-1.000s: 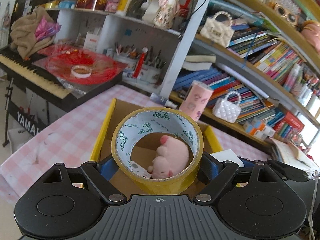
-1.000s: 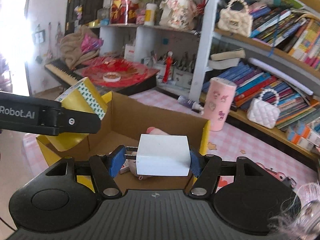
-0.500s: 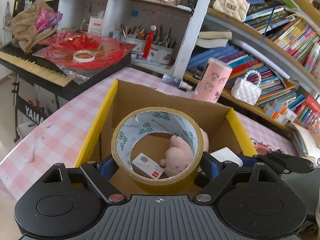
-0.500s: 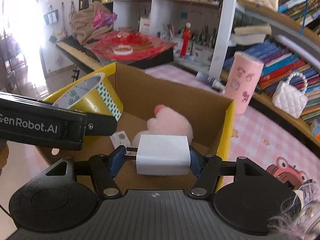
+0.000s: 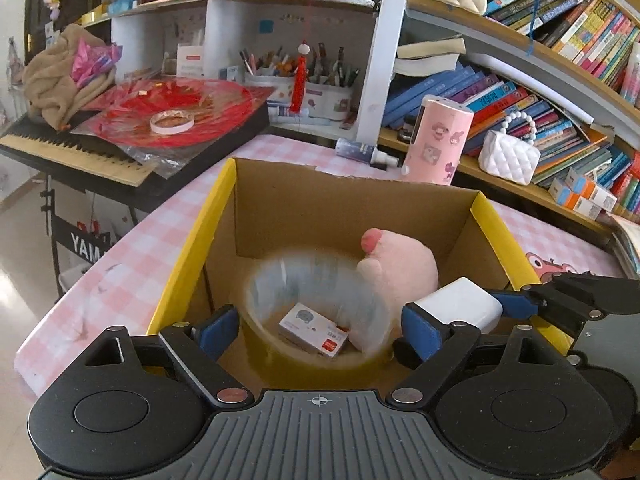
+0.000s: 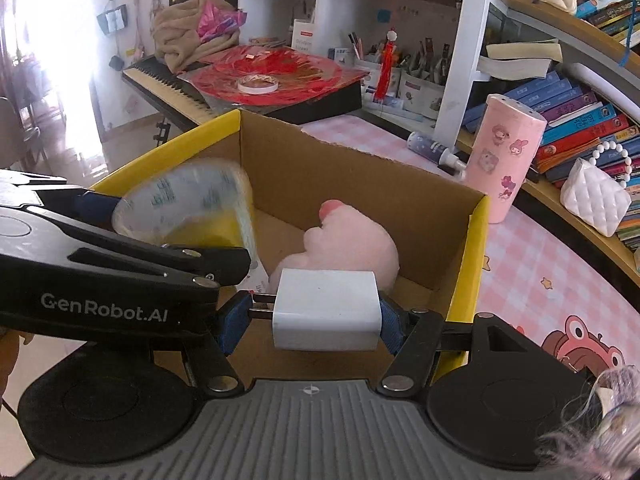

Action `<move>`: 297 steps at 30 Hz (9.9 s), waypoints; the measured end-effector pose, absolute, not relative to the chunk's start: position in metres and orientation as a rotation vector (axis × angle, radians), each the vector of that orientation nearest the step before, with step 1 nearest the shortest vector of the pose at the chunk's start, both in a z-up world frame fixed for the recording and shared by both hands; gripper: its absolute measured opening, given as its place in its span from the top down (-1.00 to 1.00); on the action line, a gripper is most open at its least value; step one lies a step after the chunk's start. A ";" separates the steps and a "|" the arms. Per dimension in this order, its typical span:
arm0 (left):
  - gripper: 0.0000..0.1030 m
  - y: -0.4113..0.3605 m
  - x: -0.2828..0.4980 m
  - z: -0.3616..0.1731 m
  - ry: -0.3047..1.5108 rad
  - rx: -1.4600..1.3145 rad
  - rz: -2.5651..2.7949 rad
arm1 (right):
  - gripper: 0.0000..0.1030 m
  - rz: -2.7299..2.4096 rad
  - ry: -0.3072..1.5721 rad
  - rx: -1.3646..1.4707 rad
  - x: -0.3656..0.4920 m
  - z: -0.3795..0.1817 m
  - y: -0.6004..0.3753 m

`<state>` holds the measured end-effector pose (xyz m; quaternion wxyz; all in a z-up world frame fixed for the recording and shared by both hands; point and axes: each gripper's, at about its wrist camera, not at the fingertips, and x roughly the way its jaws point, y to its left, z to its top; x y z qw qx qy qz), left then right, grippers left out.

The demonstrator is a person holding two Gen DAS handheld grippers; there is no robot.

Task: Organize objects
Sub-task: 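Lower the tape roll and charger into the yellow box and open both grippers, then withdraw both grippers from the box toward the remaining items, then reach the left gripper to the pink plush chick and grasp it, then grasp the white block with the right gripper while the left lifts the chick, then carry the chick and white block over the yellow box, then lower the chick and white block into the box and open both grippers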

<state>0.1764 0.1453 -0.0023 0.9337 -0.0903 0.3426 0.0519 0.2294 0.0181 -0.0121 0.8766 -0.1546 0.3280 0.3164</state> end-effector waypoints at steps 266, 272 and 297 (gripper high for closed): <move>-0.26 0.139 -0.010 0.014 0.642 -0.226 -0.138 | 0.52 0.470 0.655 -0.201 0.012 -0.008 -0.043; -0.26 0.151 -0.013 0.017 0.623 -0.231 -0.127 | 0.52 0.479 0.641 -0.212 0.009 -0.005 -0.030; -0.27 0.158 0.082 0.047 0.488 -0.235 0.011 | 0.52 0.514 0.391 -0.208 0.117 0.050 -0.016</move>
